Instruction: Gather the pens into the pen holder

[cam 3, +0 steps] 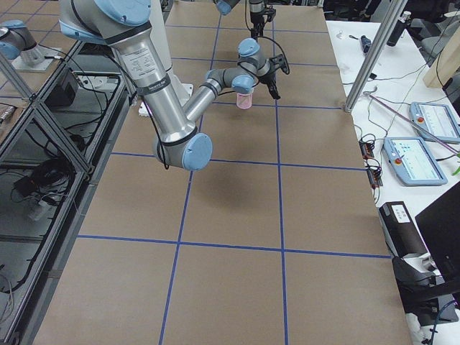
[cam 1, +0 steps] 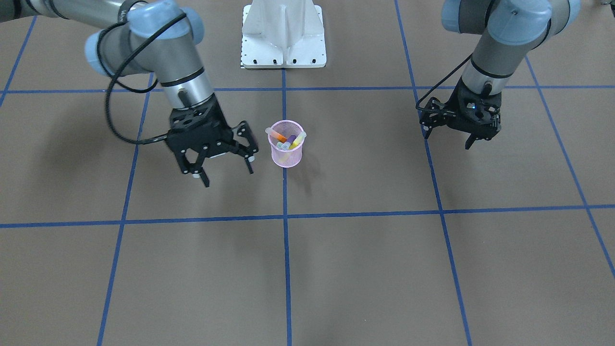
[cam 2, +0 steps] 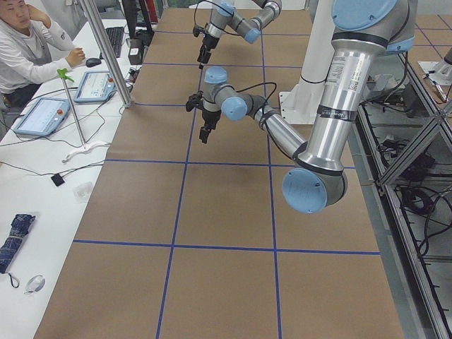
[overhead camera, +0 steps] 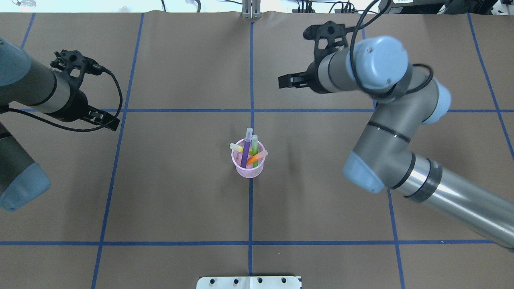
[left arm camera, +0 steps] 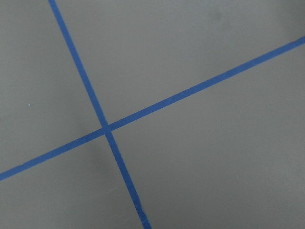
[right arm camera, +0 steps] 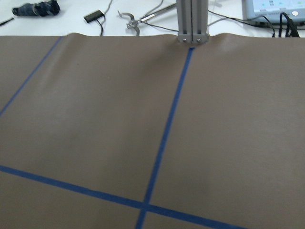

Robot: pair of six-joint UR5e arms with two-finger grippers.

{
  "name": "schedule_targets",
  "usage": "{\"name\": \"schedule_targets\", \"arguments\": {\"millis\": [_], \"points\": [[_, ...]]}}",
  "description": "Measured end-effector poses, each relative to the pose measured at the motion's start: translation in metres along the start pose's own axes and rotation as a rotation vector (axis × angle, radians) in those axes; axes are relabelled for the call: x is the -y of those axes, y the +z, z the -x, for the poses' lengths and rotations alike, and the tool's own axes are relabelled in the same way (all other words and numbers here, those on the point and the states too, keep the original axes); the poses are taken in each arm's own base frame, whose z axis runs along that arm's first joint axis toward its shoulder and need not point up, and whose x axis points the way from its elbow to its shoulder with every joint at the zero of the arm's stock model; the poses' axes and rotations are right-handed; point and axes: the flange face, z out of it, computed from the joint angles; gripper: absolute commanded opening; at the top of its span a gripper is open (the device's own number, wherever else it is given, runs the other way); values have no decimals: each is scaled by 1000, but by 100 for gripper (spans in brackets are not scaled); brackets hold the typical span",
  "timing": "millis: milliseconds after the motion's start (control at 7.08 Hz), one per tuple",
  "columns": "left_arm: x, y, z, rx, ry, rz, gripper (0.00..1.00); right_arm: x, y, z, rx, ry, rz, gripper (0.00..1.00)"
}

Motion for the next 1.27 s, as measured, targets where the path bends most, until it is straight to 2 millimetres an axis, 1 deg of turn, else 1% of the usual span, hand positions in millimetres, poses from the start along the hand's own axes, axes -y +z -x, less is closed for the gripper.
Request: {"name": "schedule_targets", "arguments": {"millis": [141,283,424,565,707,848,1131,1272], "points": [[-9,3,31,16,-66,28,100,32,-17,-52,-30,-11,114,99],[-18,-2,68,2,-101,63,100,54,-33,-110,-59,-39,192,99],[-31,-11,110,-19,-83,93,100,68,-44,-170,-93,-89,246,99],[-50,-18,155,-34,-62,125,100,73,-52,-232,-124,-160,296,99],[-73,-26,200,-45,-95,157,100,70,-60,-295,-142,-219,342,99],[-94,-37,242,-41,-136,175,100,60,-72,-350,-150,-238,373,99],[-136,-65,322,-23,-115,183,100,21,-97,-455,-167,-262,425,99],[-155,-81,362,-18,-100,183,100,1,-110,-501,-178,-248,445,99]]}}
